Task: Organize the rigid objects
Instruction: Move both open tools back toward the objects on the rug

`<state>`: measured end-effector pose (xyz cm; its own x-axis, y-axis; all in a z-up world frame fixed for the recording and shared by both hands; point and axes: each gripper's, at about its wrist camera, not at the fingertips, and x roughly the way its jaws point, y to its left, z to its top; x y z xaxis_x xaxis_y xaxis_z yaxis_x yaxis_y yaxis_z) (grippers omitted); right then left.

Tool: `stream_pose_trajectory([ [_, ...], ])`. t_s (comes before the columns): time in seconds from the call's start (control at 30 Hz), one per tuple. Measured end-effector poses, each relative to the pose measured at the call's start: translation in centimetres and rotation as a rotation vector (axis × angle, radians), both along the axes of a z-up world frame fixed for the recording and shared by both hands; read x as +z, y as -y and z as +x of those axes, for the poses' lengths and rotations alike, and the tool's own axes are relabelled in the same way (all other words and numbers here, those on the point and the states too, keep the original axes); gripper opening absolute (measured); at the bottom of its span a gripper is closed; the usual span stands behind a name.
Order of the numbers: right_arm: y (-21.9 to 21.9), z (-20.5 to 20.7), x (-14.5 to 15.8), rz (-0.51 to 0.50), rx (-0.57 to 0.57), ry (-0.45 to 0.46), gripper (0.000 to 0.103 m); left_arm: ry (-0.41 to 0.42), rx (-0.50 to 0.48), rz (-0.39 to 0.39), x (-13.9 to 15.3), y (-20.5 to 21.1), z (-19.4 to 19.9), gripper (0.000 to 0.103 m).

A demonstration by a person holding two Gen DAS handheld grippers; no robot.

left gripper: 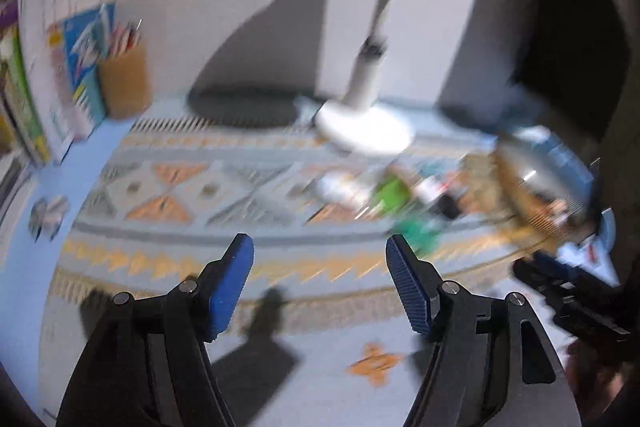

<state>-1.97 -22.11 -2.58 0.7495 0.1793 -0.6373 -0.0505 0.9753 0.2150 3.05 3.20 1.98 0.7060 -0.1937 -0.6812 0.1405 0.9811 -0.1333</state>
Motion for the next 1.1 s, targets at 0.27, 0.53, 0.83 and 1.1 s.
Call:
stream_pose_trajectory([
  [0.27,-0.6,1.4,-3.2,-0.035,-0.009,-0.041,0.062,-0.091,0.029,0.013,-4.8,-1.3,1.1,0.067],
  [0.53,0.1,2.4,-4.3,0.011,-0.015,-0.101,0.063,-0.064,0.008,0.075,-4.7,-0.2,0.5,0.074],
  [0.83,-1.0,2.1,-4.2,-0.065,-0.011,-0.093,0.063,-0.101,0.009,0.066,-5.1,-0.5,1.0,0.074],
  [1.1,-1.0,2.0,-4.0,-0.066,-0.007,-0.083,0.063,-0.180,-0.036,-0.030,-4.2,-0.1,2.5,0.074],
])
